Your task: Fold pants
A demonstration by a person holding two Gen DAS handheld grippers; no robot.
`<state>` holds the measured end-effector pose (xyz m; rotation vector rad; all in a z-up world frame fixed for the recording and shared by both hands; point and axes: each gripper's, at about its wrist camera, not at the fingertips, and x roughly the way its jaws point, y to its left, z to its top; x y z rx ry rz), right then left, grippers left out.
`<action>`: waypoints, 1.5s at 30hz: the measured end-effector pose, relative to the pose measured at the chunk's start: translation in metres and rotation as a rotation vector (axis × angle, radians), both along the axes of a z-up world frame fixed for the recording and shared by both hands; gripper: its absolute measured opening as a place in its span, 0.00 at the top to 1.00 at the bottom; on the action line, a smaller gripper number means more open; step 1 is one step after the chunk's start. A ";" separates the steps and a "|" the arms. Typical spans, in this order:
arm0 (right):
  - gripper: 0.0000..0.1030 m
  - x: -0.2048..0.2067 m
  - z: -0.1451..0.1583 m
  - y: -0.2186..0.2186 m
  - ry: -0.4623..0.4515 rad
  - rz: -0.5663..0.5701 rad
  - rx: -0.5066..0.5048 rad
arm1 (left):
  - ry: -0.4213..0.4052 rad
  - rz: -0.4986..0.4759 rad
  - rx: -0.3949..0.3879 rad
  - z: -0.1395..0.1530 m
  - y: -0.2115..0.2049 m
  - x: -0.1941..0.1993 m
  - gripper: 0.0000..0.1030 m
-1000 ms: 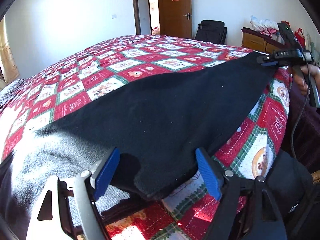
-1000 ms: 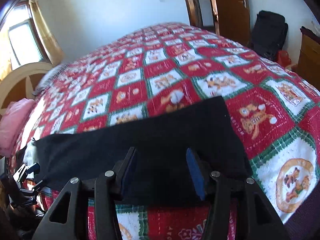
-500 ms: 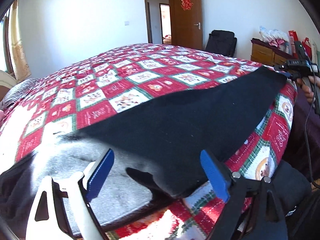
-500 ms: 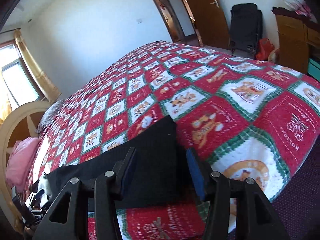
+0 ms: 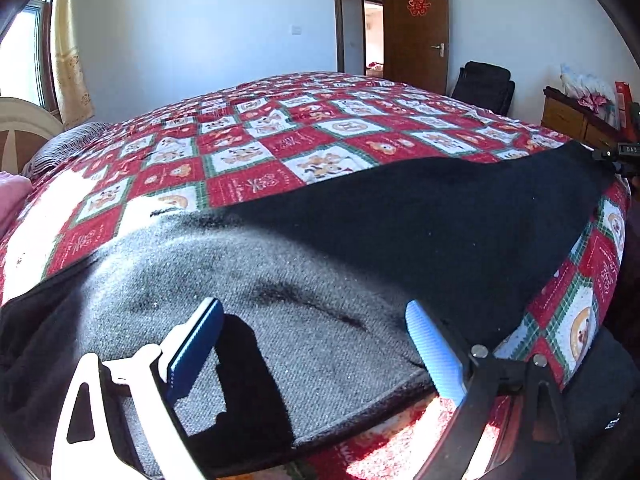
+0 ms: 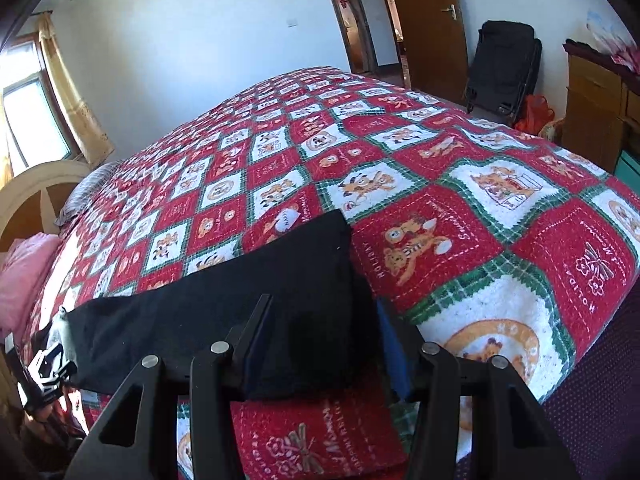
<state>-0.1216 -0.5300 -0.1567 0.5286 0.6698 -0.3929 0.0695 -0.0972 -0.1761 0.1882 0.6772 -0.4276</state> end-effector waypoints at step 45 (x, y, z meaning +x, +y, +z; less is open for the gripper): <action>0.86 0.084 0.083 0.143 -0.168 0.286 0.124 | 0.035 0.062 0.035 -0.002 0.061 0.004 0.05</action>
